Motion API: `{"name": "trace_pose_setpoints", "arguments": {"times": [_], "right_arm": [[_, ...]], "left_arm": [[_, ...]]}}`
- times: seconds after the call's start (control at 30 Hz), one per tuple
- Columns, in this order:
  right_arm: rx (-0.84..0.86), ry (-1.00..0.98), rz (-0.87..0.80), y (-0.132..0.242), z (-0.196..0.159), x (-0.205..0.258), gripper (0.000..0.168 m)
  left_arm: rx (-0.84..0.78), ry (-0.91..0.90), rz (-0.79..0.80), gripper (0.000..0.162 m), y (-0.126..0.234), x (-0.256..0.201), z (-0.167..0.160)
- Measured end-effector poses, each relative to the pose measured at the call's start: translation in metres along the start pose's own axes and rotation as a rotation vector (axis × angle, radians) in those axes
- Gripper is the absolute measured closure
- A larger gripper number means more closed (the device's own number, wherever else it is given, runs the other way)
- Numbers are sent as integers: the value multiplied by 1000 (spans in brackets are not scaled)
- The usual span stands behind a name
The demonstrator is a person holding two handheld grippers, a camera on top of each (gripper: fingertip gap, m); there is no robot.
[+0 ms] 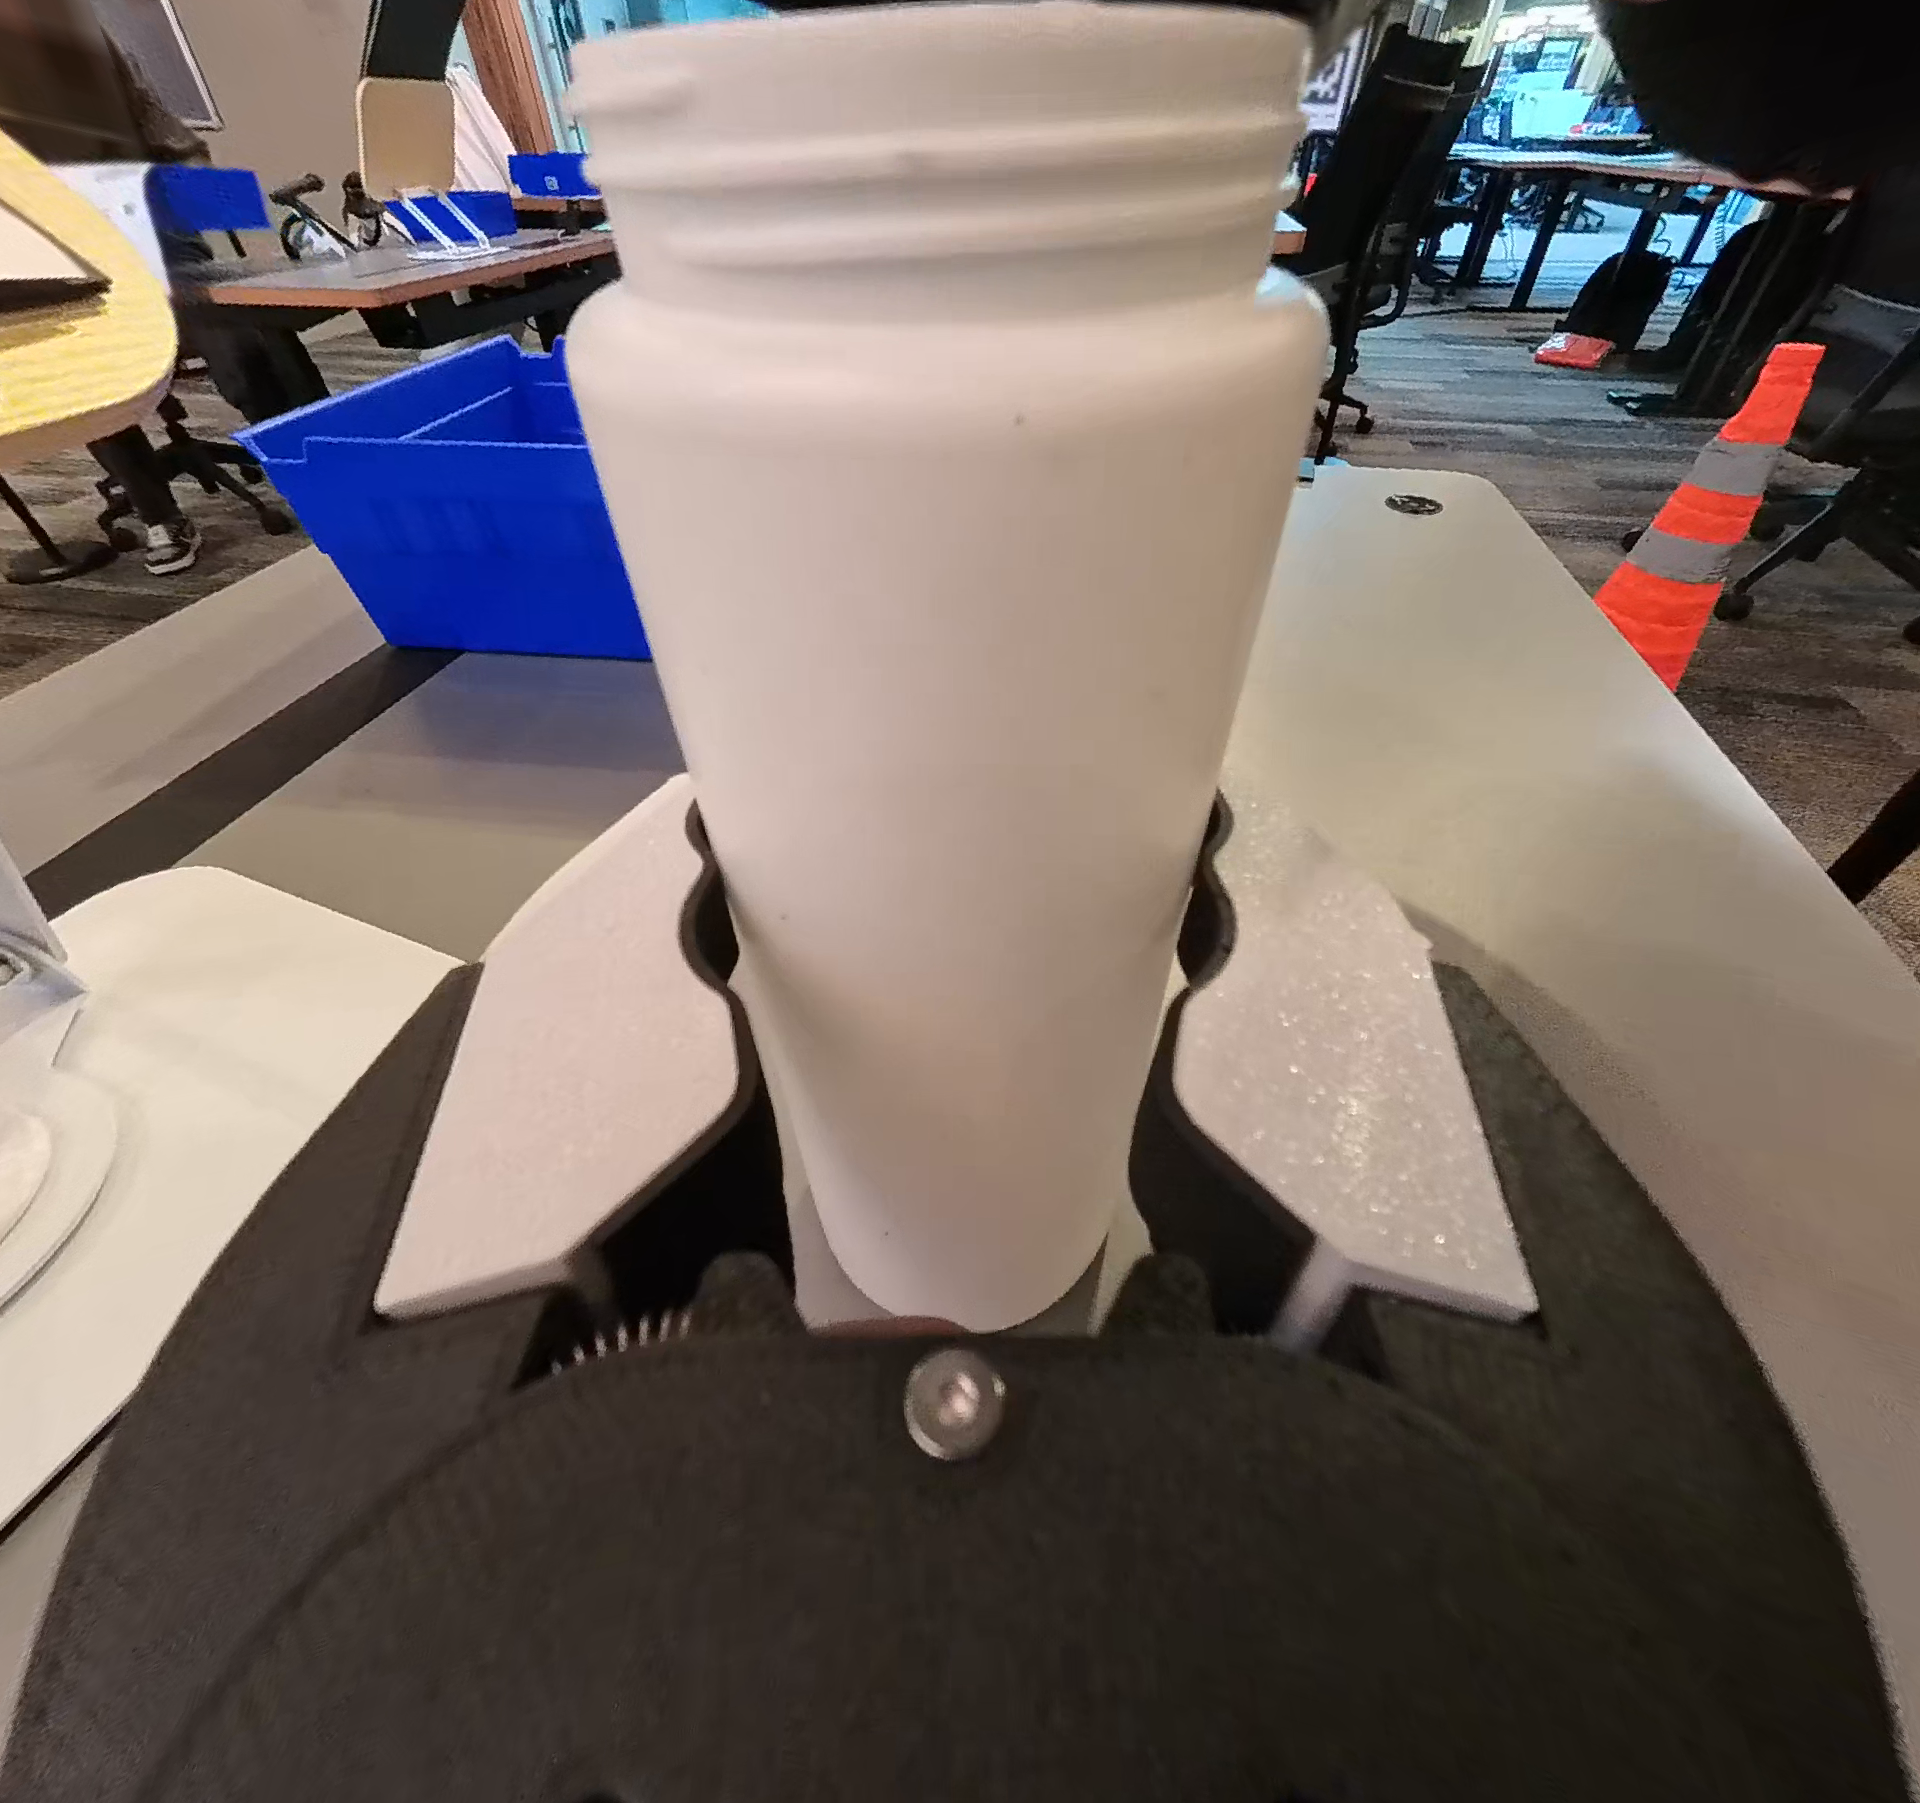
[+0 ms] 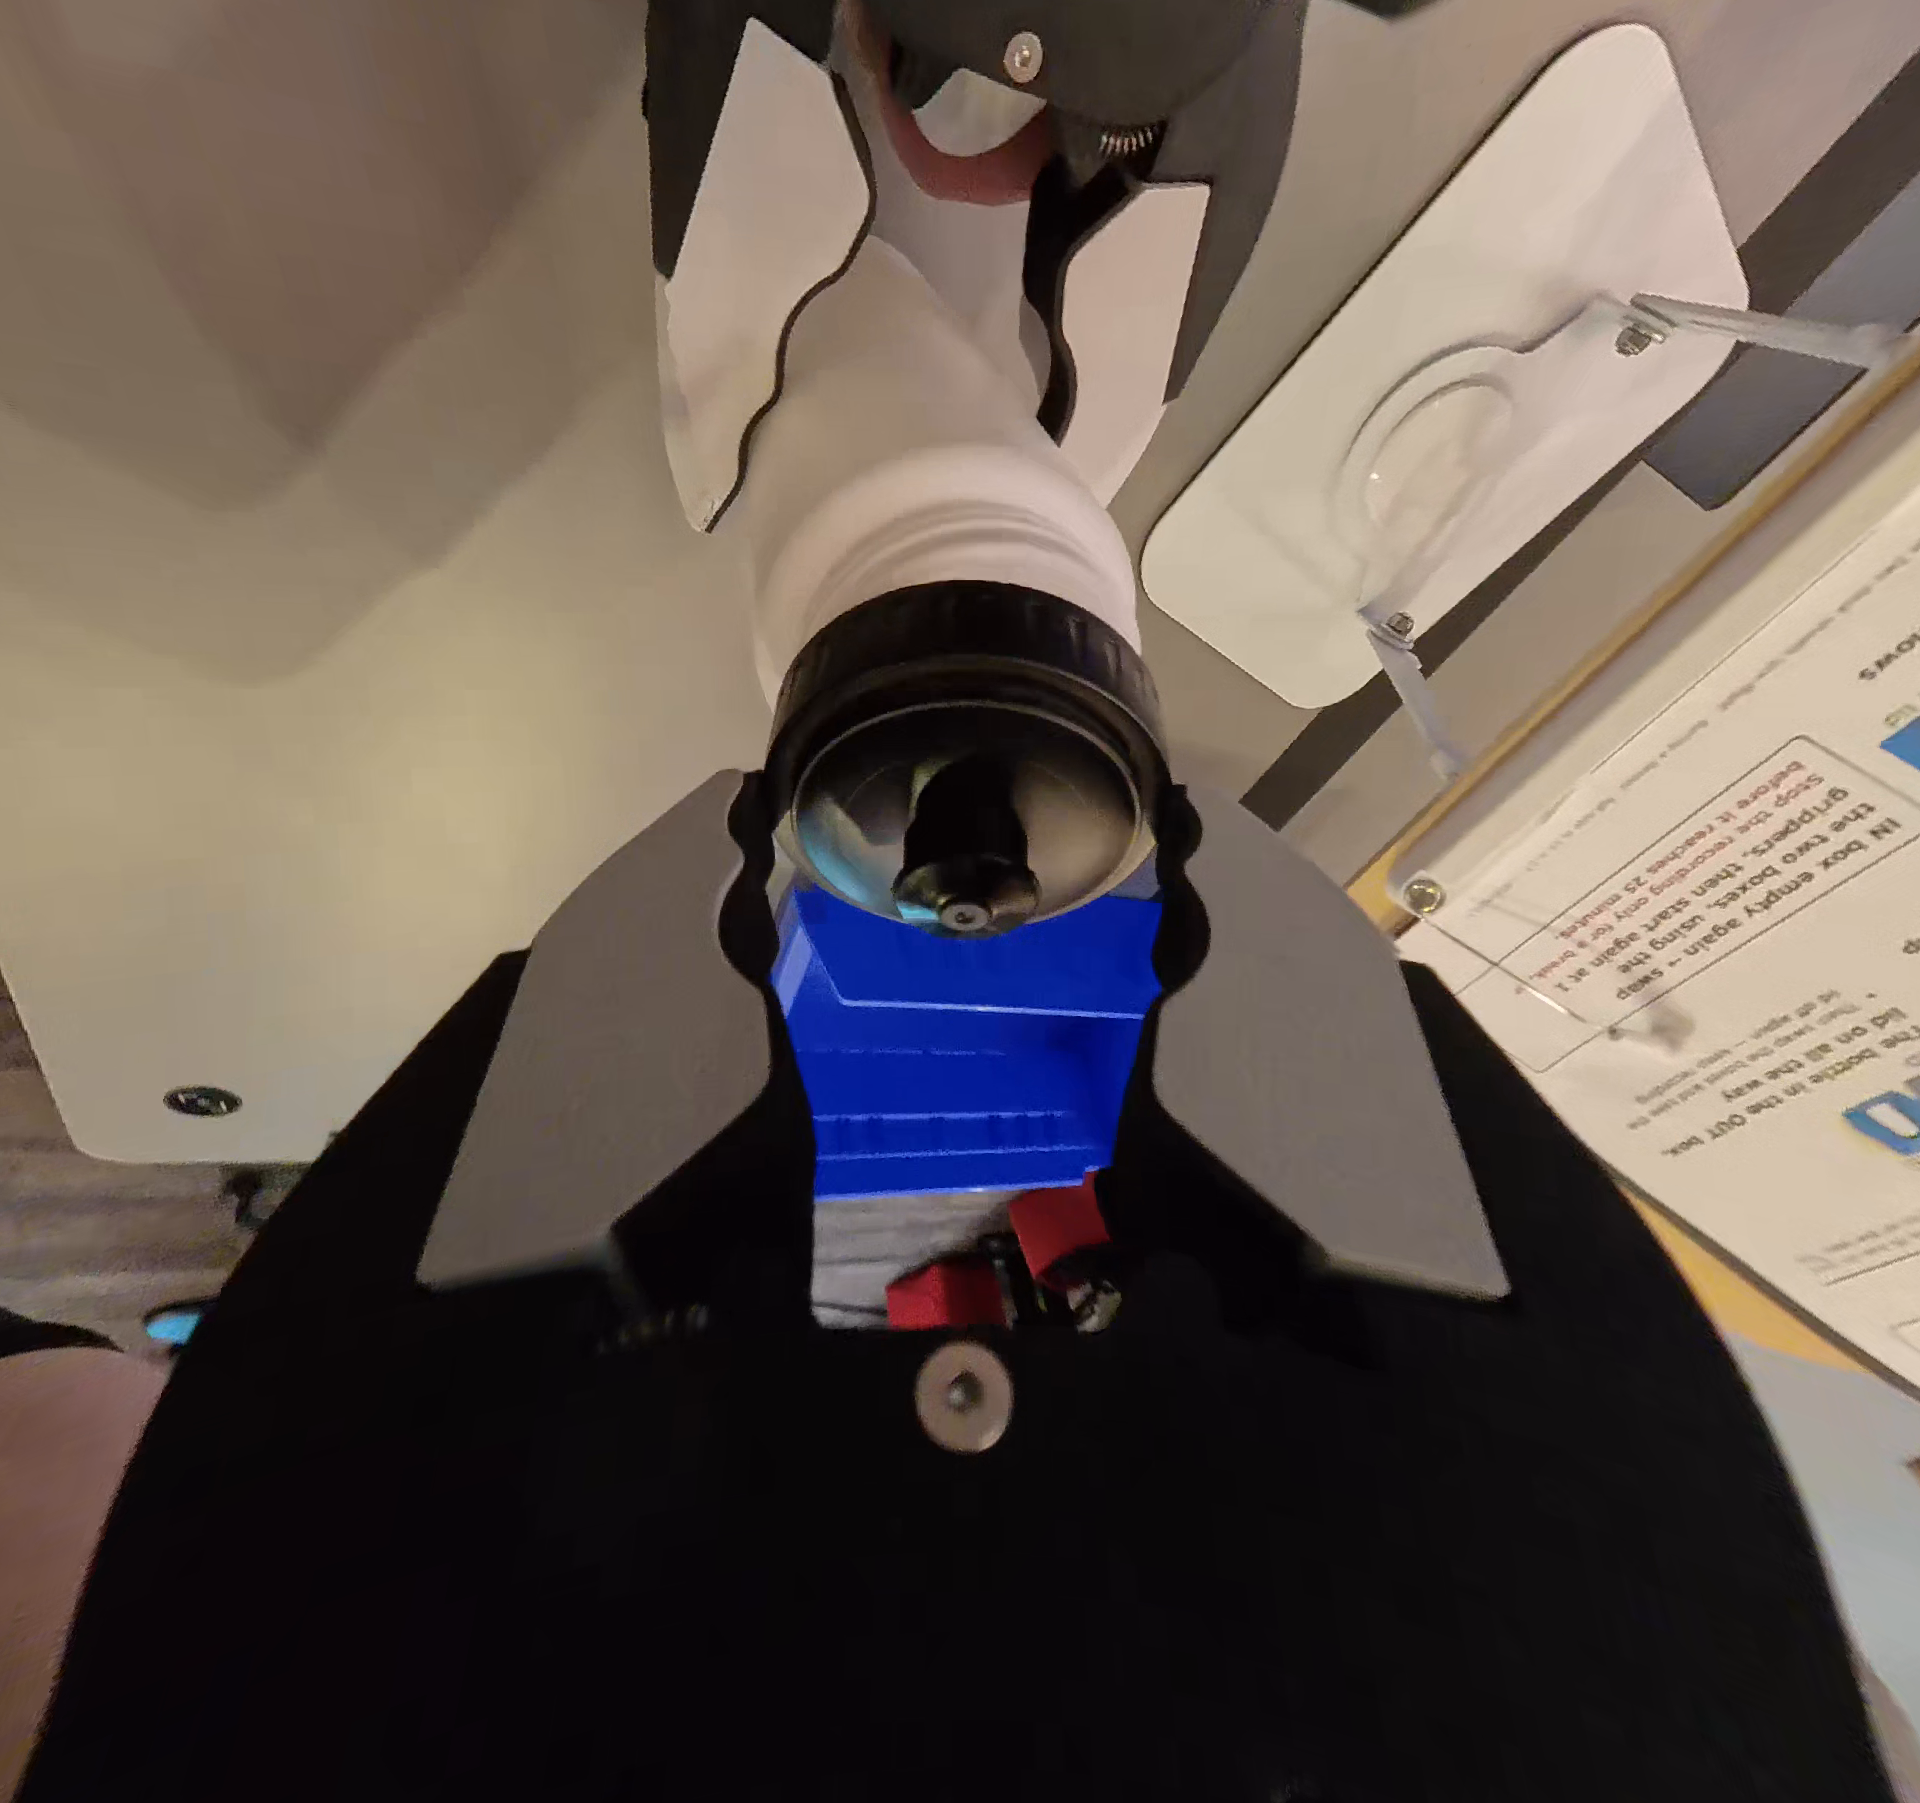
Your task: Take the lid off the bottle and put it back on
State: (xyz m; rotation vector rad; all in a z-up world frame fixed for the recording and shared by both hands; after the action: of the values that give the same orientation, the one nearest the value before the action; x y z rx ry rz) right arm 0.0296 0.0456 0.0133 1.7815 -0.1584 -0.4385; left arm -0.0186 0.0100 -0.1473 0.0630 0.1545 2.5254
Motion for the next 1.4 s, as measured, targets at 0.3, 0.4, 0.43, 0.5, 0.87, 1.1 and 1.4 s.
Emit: {"name": "trace_pose_setpoints", "arguments": {"times": [0.3, 0.4, 0.43, 0.5, 0.87, 1.1, 1.4], "right_arm": [[-185, -187, -69, 27, -34, -2, 97], [-216, -366, -157, 44, -76, -11, 96], [-210, -439, -190, 48, -94, -14, 97], [-181, -604, -245, 48, -136, -22, 97], [-1, -1187, 9, -111, -282, -38, 96], [39, -1237, 212, -204, -292, -33, 96], [-6, -1299, 197, -223, -291, -34, 90]], "left_arm": [[3, -2, 2, 77, 0, 0, 0], [3, -2, 3, 77, 0, 0, 0], [2, -3, 3, 77, 0, -1, 0], [2, -3, 2, 77, 0, -1, 0], [-1, -2, -4, 77, -1, -1, 0], [-5, -1, -10, 77, -2, -2, 0], [-7, 0, -11, 77, -2, -2, 0]]}}
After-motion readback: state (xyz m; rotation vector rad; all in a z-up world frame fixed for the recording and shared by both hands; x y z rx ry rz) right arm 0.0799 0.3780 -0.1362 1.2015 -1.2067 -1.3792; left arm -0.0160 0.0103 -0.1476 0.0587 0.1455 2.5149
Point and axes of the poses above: each gripper's, where its closed fingertips meet, y back along the fingers, z out of its top, x = y × z across the jaws, the point moved 8 cm from there along y, back along the fingers, and after that the axes turned 1 degree about -x, right-handed, at the moved point
